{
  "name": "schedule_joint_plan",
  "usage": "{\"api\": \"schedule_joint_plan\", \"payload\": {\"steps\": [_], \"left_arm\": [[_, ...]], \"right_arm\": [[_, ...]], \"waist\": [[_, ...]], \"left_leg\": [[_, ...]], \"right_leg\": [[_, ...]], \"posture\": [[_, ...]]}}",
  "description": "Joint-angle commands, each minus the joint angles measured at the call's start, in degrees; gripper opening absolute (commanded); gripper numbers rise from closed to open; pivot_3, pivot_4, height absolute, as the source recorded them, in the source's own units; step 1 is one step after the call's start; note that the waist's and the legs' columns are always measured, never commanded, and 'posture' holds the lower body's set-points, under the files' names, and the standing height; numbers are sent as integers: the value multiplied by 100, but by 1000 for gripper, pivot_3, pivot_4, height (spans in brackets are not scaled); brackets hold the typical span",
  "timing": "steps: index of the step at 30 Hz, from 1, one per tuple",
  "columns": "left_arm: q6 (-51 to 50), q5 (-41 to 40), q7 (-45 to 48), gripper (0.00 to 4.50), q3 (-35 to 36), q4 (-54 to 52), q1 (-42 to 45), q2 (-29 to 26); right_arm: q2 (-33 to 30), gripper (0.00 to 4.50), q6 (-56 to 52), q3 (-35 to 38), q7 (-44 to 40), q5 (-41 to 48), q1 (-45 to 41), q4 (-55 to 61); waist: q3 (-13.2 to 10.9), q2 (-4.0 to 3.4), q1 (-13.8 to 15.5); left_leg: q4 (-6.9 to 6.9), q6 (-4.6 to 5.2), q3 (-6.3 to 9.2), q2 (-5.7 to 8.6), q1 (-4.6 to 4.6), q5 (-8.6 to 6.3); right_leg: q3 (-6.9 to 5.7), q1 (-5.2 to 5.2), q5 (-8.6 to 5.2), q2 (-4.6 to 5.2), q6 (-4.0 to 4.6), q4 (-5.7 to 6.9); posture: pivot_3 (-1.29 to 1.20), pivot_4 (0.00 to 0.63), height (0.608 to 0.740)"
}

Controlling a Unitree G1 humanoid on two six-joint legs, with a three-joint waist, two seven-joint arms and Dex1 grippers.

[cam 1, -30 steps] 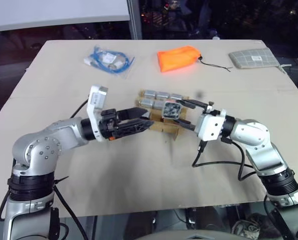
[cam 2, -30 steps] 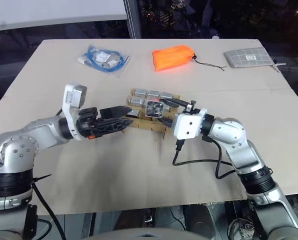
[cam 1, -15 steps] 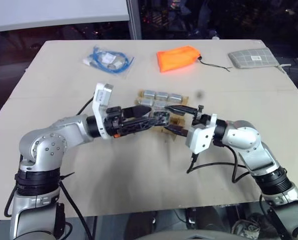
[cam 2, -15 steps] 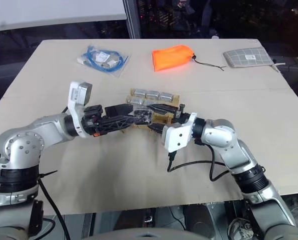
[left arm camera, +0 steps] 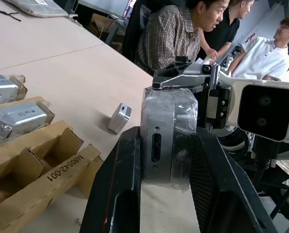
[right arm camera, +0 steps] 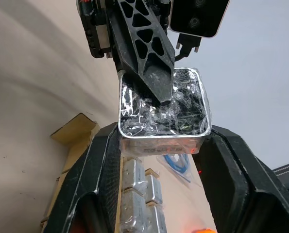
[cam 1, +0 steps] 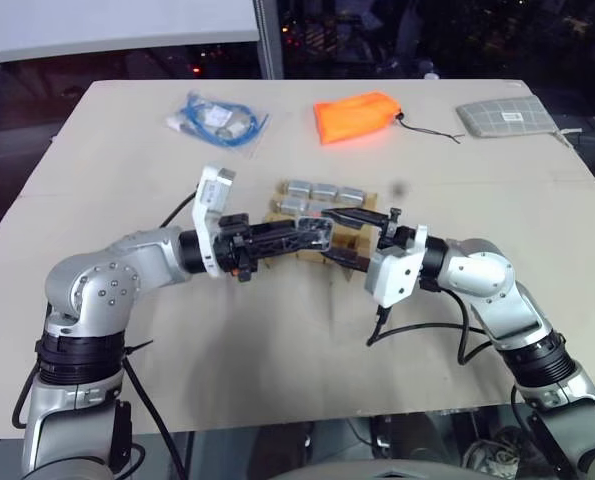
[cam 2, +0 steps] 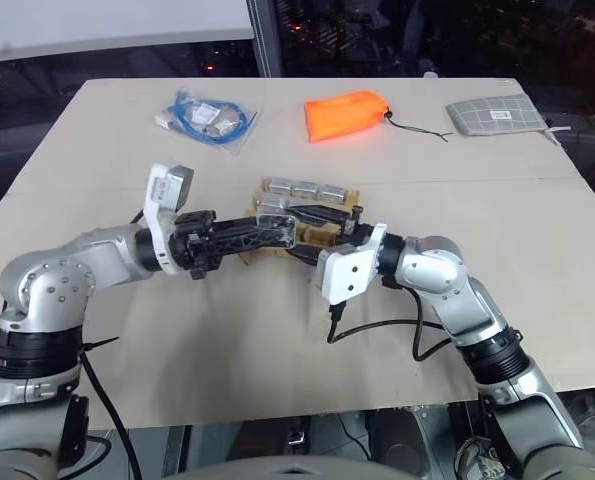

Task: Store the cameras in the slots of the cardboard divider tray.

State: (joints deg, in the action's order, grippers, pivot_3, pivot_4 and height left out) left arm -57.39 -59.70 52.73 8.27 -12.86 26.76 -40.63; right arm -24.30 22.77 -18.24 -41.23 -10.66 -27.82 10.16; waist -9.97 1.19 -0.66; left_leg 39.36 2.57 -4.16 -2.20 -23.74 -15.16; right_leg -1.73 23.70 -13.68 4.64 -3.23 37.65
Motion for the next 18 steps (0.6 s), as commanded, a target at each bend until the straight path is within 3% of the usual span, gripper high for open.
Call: {"api": "schedule_joint_plan", "payload": {"steps": [1,2,3,4,6,14,18], "left_arm": [[162,127,95,766,-43,64,227,42],[247,218,151,766,-76,92,295,37],[325,313,210,766,-109,124,357,33],[436,446,289,766,-164,160,429,18],[602,677,439,766,-280,245,554,-23],[3000,2977,2012,766,-1540,1236,1341,-541],[4036,3740,2590,766,-1962,2234,1966,-434]], "right_arm": [[19,2311,-382,113,40,75,-67,400],[-7,2863,-584,125,-32,173,-46,466],[-30,3027,-725,134,-84,246,-31,512],[-85,3657,-910,151,-161,320,6,565],[-197,4469,-1156,189,-261,399,76,649],[-1348,4469,-3669,1463,-1074,2275,459,1536],[-2065,4469,-5014,2324,-1273,3293,529,2085]], "waist": [[0,0,0],[0,0,7],[0,0,10],[0,0,12],[0,0,11],[-1,-1,63],[-5,-9,104]], "left_leg": [[0,0,0,0,0,0],[0,0,-1,0,0,0],[0,0,0,1,0,0],[1,0,2,1,-2,0],[1,0,0,3,-2,0],[1,1,-6,7,-5,0],[-1,2,-16,5,-7,-1]], "right_leg": [[0,0,0,0,0,0],[1,0,0,1,0,0],[-1,0,0,0,0,0],[-3,0,0,0,0,1],[-2,0,0,0,0,0],[-3,0,0,-1,0,-3],[-7,1,0,-7,1,-7]], "posture": [[0,150,740],[0,150,740],[0,150,740],[0,150,740],[0,150,740],[0,150,740],[0,150,740]]}}
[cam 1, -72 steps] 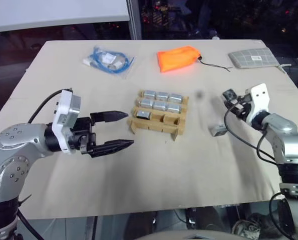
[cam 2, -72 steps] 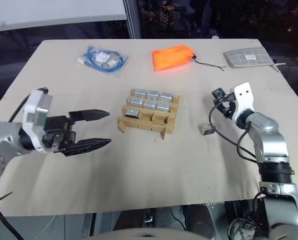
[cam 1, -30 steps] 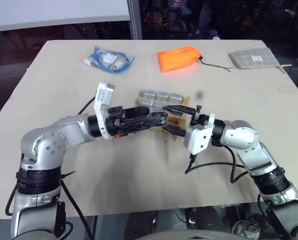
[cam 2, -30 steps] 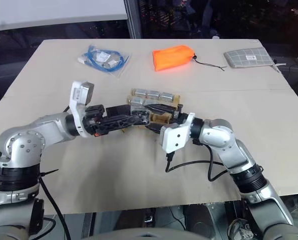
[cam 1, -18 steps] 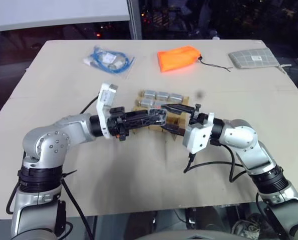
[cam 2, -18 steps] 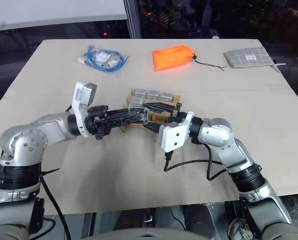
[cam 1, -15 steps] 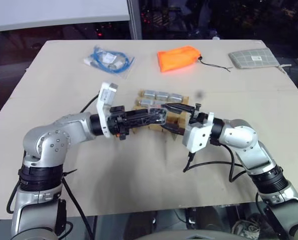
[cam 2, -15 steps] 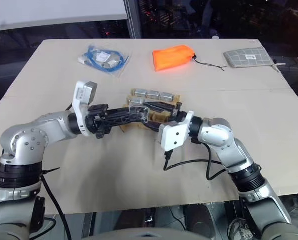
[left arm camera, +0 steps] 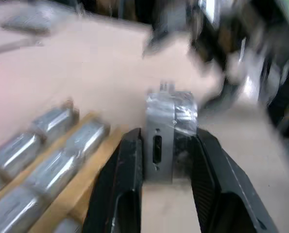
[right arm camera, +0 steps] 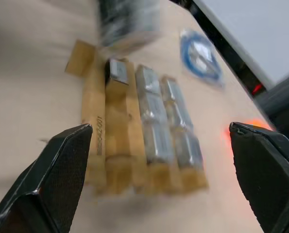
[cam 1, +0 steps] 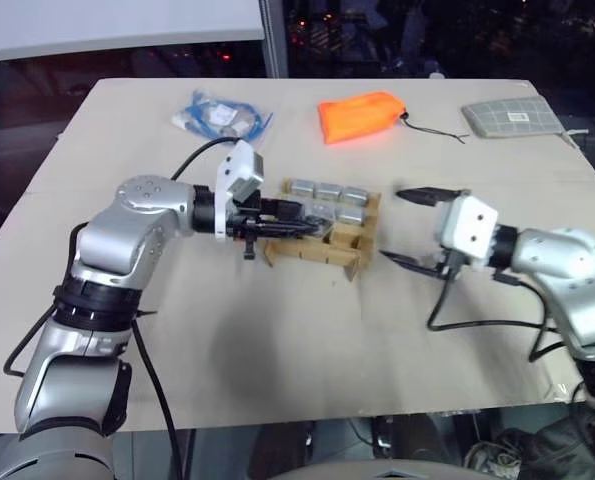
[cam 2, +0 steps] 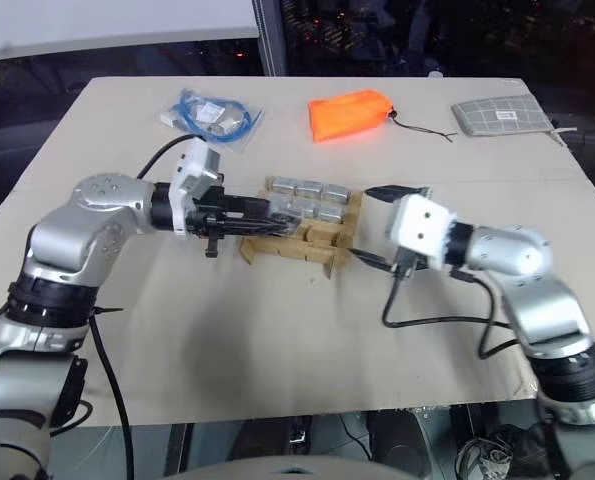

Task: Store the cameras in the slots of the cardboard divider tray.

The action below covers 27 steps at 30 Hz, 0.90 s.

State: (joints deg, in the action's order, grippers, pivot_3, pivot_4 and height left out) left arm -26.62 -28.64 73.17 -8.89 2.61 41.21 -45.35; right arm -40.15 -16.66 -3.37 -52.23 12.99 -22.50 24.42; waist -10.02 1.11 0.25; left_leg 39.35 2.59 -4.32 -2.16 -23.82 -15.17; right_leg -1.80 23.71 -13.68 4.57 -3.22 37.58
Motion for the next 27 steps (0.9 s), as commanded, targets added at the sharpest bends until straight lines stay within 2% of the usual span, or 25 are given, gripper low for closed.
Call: {"api": "schedule_joint_plan", "payload": {"steps": [1,6,10,16,27], "left_arm": [[1108,777,671,766,-347,947,698,99],[1905,1508,1216,766,-750,2216,1497,512],[2099,1899,1520,766,-947,2845,1912,747],[2427,2342,1717,766,-1033,3572,2354,1047],[3008,2889,1877,766,-1132,4267,2733,1318]], "right_arm": [[-678,4469,-1556,1116,-185,1304,42,826],[-1536,4469,-3717,2561,-117,3144,685,1502],[-1837,4469,-4440,3360,-2,4014,1280,1821],[-1802,4469,-4542,3879,446,4708,1539,1977],[-1672,4469,-3782,4015,446,4493,2255,1881]], "waist": [[0,1,42],[-1,5,120],[-2,6,106],[-3,8,55],[-4,11,58]], "left_leg": [[1,1,-4,-1,-1,-1],[1,10,-7,1,-12,-6],[2,20,8,1,-25,-12],[4,39,29,0,-24,-23],[7,42,30,0,-27,-25]], "right_leg": [[0,0,0,0,0,-2],[-11,-2,0,3,-1,-17],[-20,-3,1,4,-2,-31],[-18,-1,1,3,-3,-27],[-18,-1,1,4,-5,-29]], "posture": [[0,150,740],[0,150,740],[0,150,740],[0,150,740],[0,150,740]]}}
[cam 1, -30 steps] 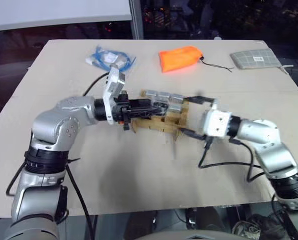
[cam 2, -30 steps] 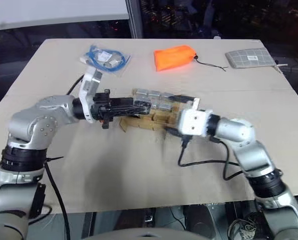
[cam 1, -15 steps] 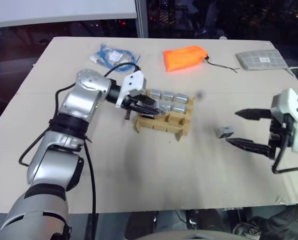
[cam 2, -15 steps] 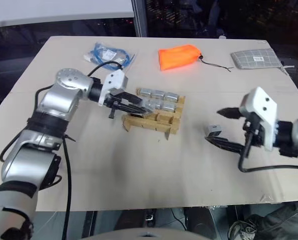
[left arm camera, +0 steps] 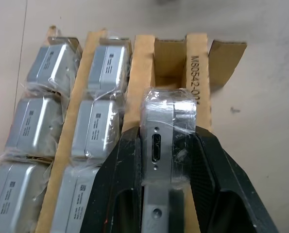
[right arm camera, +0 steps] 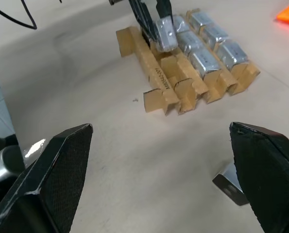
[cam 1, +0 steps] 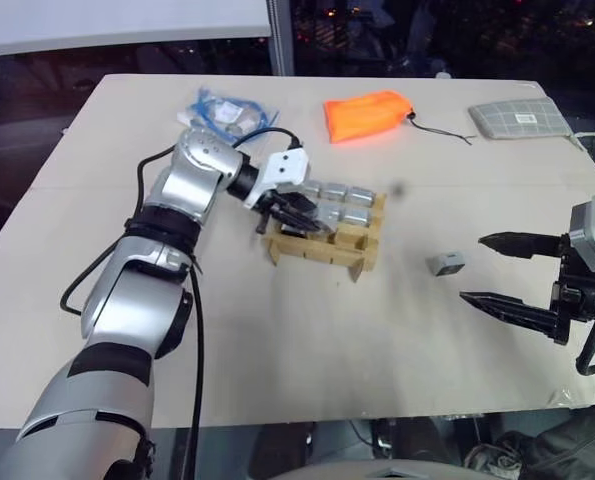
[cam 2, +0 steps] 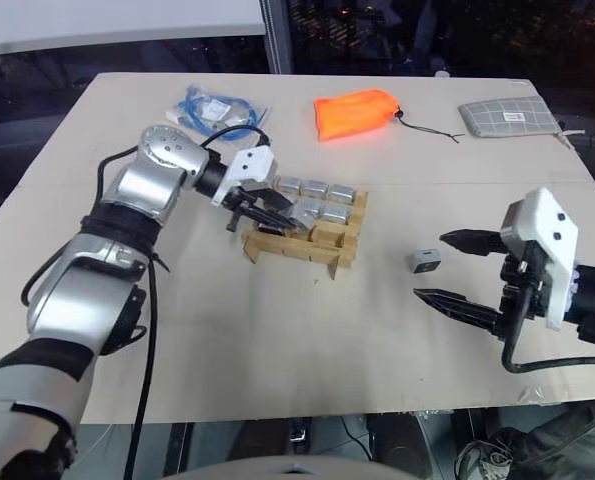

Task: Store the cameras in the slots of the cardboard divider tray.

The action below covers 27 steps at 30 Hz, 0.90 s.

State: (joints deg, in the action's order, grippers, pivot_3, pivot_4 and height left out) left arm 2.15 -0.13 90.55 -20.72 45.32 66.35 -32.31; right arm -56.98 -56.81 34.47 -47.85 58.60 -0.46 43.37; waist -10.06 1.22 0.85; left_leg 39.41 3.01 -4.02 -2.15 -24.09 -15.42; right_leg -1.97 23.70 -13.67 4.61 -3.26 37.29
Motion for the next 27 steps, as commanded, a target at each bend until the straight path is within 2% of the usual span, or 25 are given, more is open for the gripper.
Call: {"api": "schedule_joint_plan", "payload": {"steps": [1,6,14,21,27], "left_arm": [[155,69,172,766,15,14,255,27],[364,293,195,766,-286,186,544,79],[669,424,195,766,-1331,507,1090,59],[742,640,195,766,-1746,825,1265,106],[785,644,195,766,-1735,798,1180,212]], "right_arm": [[10,4469,276,238,18,-74,83,-26],[-6,4469,470,171,59,-139,165,-78],[9,4469,648,66,186,-187,203,-43],[52,4469,724,133,362,-117,312,60],[61,4469,799,110,447,-116,306,66]], "waist": [[0,0,-2],[0,0,-1],[0,0,-7],[0,1,-3],[1,1,-6]], "left_leg": [[0,0,-1,0,0,0],[0,0,0,0,0,0],[1,1,2,0,-1,0],[4,1,2,0,1,-1],[8,2,-3,-1,13,-1]], "right_leg": [[0,0,0,0,0,0],[0,1,0,-1,0,1],[0,0,0,-1,0,1],[2,0,0,0,0,7],[13,-1,-1,-1,0,24]], "posture": [[0,150,740],[0,150,740],[0,150,740],[0,150,740],[0,150,740]]}}
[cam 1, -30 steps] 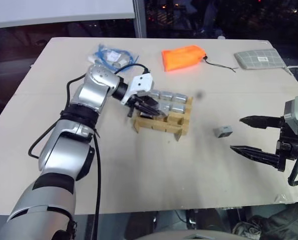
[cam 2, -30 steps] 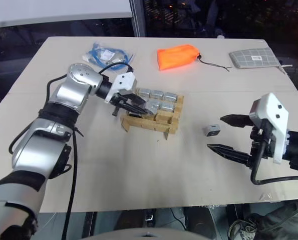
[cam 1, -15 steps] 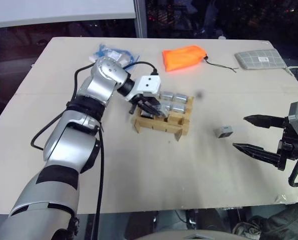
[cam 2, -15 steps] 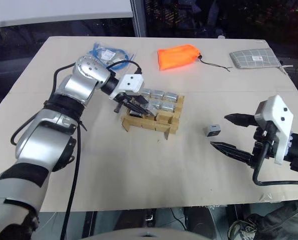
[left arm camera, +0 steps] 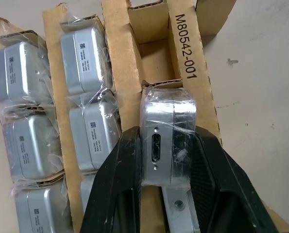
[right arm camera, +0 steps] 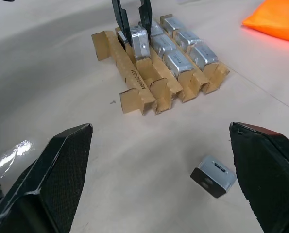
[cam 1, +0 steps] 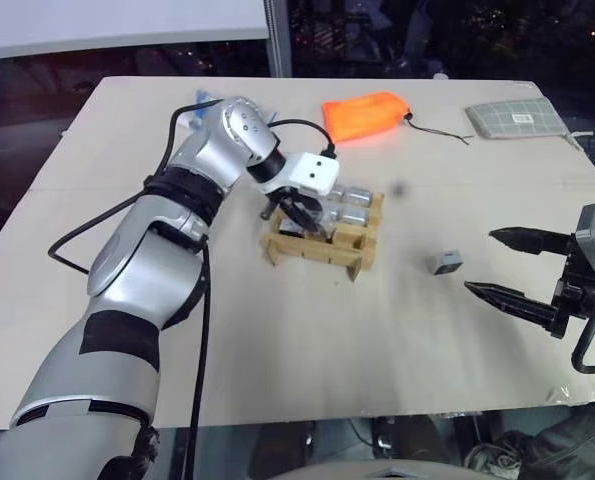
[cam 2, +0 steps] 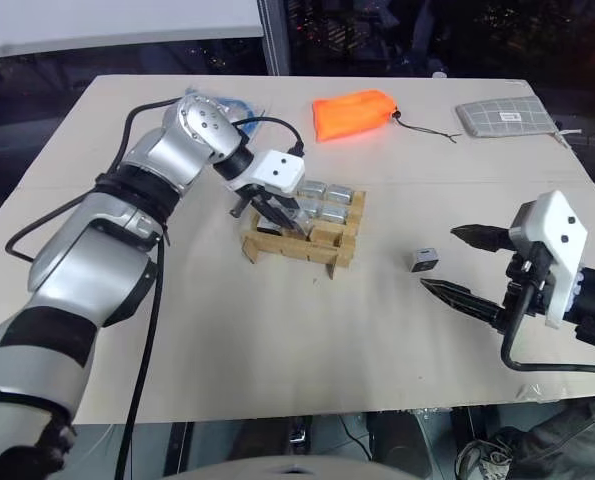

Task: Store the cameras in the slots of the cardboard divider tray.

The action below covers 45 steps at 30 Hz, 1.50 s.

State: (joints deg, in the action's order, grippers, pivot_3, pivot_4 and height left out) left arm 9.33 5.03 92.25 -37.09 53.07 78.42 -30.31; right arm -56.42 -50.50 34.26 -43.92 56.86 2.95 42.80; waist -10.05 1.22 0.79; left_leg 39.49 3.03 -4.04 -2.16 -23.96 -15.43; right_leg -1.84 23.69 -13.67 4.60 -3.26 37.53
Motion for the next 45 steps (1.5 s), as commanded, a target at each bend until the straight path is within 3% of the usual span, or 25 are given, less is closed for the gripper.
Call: {"api": "schedule_joint_plan", "payload": {"steps": [1,2,4,7,9,14,19,25,34,40,45], "left_arm": [[111,162,25,766,-37,12,-57,42],[145,192,25,1777,33,7,-82,73],[71,170,23,2422,211,-26,-145,134],[-182,-86,25,3878,192,-183,-244,45],[-371,-228,25,4441,284,-304,-306,2],[-883,-682,25,4441,624,-755,-482,-234],[-1934,-1675,25,4441,1112,-1666,-684,-580],[-3470,-2867,24,4441,2228,-2926,-1159,-887],[-4748,-4477,-781,4441,4250,-5030,-3053,-1270],[-5481,-5227,-1539,4441,5249,-6351,-4575,-1626],[-5632,-5393,-1949,4441,5590,-6909,-5399,-1918]], "right_arm": [[3,4469,181,131,57,57,-25,119],[1,4500,196,130,58,54,-13,116],[-6,4500,222,138,62,57,5,105],[-16,4500,244,145,58,56,17,90],[-11,4500,261,138,61,51,28,89],[6,4500,314,69,88,56,27,76],[-9,4500,366,-4,30,33,0,19],[-8,4500,474,-175,-46,-93,-15,-92],[322,4500,1171,-905,-122,-1115,70,-701],[586,4500,2209,-1687,-488,-2193,-45,-1695],[526,4500,3007,-2244,-1064,-2844,-565,-2739]], "waist": [[0,0,0],[0,1,1],[0,1,2],[-2,5,2],[-2,4,7],[-2,4,-1],[-2,4,-4],[-2,3,-9],[0,2,-29],[1,4,-16],[1,4,-58]], "left_leg": [[3,0,0,0,0,0],[4,0,0,0,0,0],[5,0,-1,0,0,0],[5,0,2,0,-6,0],[5,0,1,0,-5,0],[11,0,2,-1,-6,0],[11,0,2,-3,-5,0],[12,-2,1,-5,-4,1],[14,-27,-5,-6,6,16],[19,-27,-6,-7,10,16],[18,-29,-10,-8,17,17]], "right_leg": [[0,0,0,0,0,3],[1,0,0,0,0,3],[1,0,0,1,0,4],[-1,2,0,0,0,2],[0,2,0,1,0,1],[0,2,0,1,0,6],[0,2,0,1,0,6],[1,1,0,1,-1,7],[11,0,0,0,-1,16],[12,-4,0,3,-1,21],[15,-3,-1,1,0,27]], "posture": [[0,150,740],[0,150,740],[0,150,740],[0,150,740],[0,150,740],[0,150,740],[0,150,740],[0,150,740],[0,150,740],[0,150,740],[0,150,740]]}}
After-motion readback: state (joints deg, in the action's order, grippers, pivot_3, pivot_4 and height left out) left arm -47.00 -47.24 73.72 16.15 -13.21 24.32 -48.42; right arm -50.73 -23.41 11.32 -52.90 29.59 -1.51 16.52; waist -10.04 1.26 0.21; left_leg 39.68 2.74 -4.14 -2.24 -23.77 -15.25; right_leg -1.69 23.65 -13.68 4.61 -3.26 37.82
